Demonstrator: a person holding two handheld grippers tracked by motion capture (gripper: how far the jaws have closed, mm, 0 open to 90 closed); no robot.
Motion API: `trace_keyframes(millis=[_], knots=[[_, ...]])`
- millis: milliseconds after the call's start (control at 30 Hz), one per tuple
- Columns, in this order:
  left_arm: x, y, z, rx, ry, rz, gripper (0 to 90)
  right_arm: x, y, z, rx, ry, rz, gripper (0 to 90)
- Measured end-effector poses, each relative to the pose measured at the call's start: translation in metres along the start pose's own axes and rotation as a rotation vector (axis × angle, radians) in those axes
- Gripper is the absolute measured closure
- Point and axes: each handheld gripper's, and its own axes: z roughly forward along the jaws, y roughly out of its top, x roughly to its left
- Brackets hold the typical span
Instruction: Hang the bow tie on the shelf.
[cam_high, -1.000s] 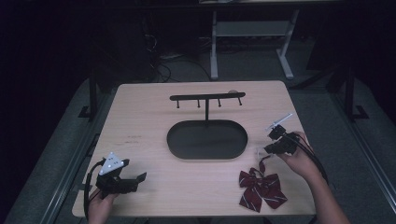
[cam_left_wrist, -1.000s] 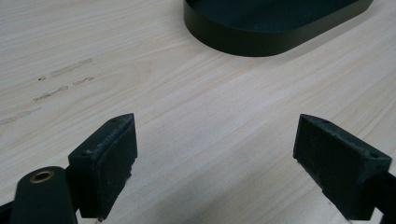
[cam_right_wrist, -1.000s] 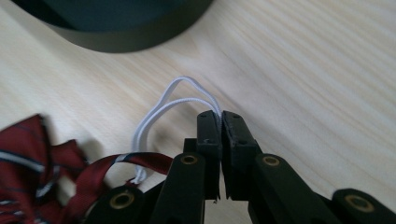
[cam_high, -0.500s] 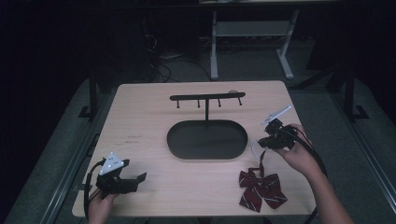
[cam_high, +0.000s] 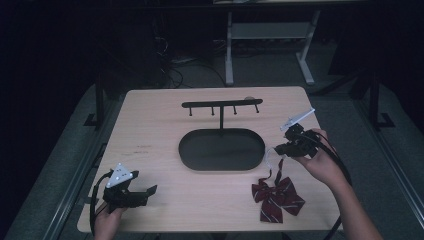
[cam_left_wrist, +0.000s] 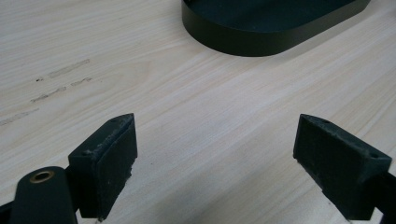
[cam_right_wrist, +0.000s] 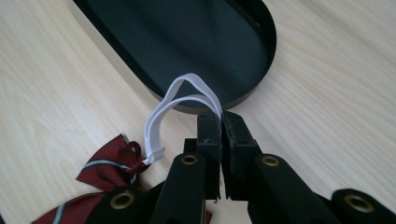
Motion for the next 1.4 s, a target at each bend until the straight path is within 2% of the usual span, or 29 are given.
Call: trace_keyframes(millis=[233,533,633,1000,1400], knots=[[-0.001,0.0,0.001,-0.008,-0.002,-0.007,13.5,0.006,0.005,-0.008,-0.012,-0.007,-0.023,86.3],[-0.001,0.0,0.001,-0.002,-0.003,-0.004,13.5,0.013,0.014,-0.016,-0.022,0.007,-0.056,86.2],[0.0,0.0,0.001,0.001,-0.001,0.001,13.5,0.014,0.015,-0.018,-0.027,0.01,-0.051,86.3],[-0.001,0.0,0.002,-0.009,-0.002,-0.003,13.5,0.019,0.029,-0.028,-0.042,0.012,-0.088,86.2],[0.0,0.0,0.001,0.0,-0.002,0.007,13.5,0.024,0.042,-0.038,-0.066,0.02,-0.103,86.2]])
